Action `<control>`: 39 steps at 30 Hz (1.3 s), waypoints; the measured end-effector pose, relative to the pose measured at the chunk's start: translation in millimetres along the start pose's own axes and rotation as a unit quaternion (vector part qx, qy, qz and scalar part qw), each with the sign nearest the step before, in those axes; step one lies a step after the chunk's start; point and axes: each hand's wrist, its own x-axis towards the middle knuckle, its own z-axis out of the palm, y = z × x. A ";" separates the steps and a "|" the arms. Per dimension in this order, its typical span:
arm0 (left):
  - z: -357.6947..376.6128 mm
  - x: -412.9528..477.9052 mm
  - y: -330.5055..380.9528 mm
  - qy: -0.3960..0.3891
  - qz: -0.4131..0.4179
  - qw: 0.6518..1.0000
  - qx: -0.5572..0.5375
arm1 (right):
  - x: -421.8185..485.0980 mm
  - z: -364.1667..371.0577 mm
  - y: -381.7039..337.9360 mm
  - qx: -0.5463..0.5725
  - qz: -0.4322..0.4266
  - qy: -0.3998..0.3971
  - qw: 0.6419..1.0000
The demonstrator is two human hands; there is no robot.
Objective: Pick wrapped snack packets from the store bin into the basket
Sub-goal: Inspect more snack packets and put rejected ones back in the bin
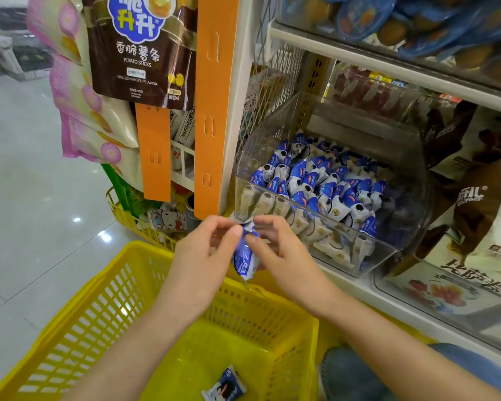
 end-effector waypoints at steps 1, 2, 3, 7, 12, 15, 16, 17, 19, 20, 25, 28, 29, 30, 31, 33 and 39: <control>2.2 -3.0 -0.5 -0.021 -0.011 1.000 -0.009 | 1.3 -0.9 -0.8 0.022 0.010 0.012 1.000; 4.3 -4.7 -2.3 -0.034 -0.017 0.999 -0.013 | 2.5 -2.1 -1.6 0.038 0.022 0.021 0.999; 5.8 -5.1 -3.2 -0.036 -0.020 0.999 -0.013 | 3.3 -3.0 -2.5 0.045 0.033 0.026 0.998; 3.7 0.4 -0.2 -0.035 -0.055 0.993 -0.096 | 3.4 -5.1 -5.1 0.042 0.041 0.022 0.998; -2.8 1.6 3.4 -0.038 -0.112 0.972 -0.204 | 1.3 -8.0 -9.8 0.006 0.010 -0.030 0.999; -7.1 6.2 5.1 -0.027 -0.170 0.948 -0.268 | 2.1 -9.1 -10.6 0.012 0.025 -0.012 1.000; -7.8 7.8 5.5 -0.038 -0.184 0.941 -0.281 | 2.9 -9.8 -11.2 0.017 0.036 -0.003 0.999; -8.0 8.1 5.8 -0.060 -0.188 0.938 -0.285 | 3.5 -10.4 -11.7 0.022 0.042 0.001 0.999; -7.1 5.8 5.0 -0.115 -0.169 0.947 -0.246 | 3.6 -11.4 -13.6 0.032 0.039 0.003 0.999; -6.6 4.4 4.4 -0.128 -0.157 0.954 -0.219 | 3.4 -12.0 -14.2 0.034 0.037 0.004 0.999; -9.5 2.6 8.1 -0.115 -0.096 0.976 -0.159 | 4.5 -13.6 -14.8 0.054 0.028 0.006 0.998; -9.9 2.9 7.1 -0.155 -0.077 0.977 -0.127 | 4.8 -15.0 -16.2 0.056 0.008 0.027 0.998; -8.9 2.5 7.0 -0.161 -0.076 0.976 -0.128 | 4.6 -15.0 -15.8 0.041 0.000 0.038 0.998; -8.0 2.4 6.6 -0.161 -0.077 0.975 -0.130 | 3.9 -15.1 -15.4 0.021 -0.008 0.051 0.998; -6.8 2.7 6.2 -0.157 -0.081 0.975 -0.133 | 3.2 -14.9 -14.8 -0.004 -0.017 0.064 0.998; -4.6 3.9 5.1 -0.152 -0.089 0.975 -0.134 | 1.7 -14.5 -12.9 -0.066 -0.050 0.084 0.993; -1.4 6.1 7.6 -0.157 -0.065 0.972 -0.160 | -1.2 -12.9 -15.8 -0.126 -0.104 0.123 0.979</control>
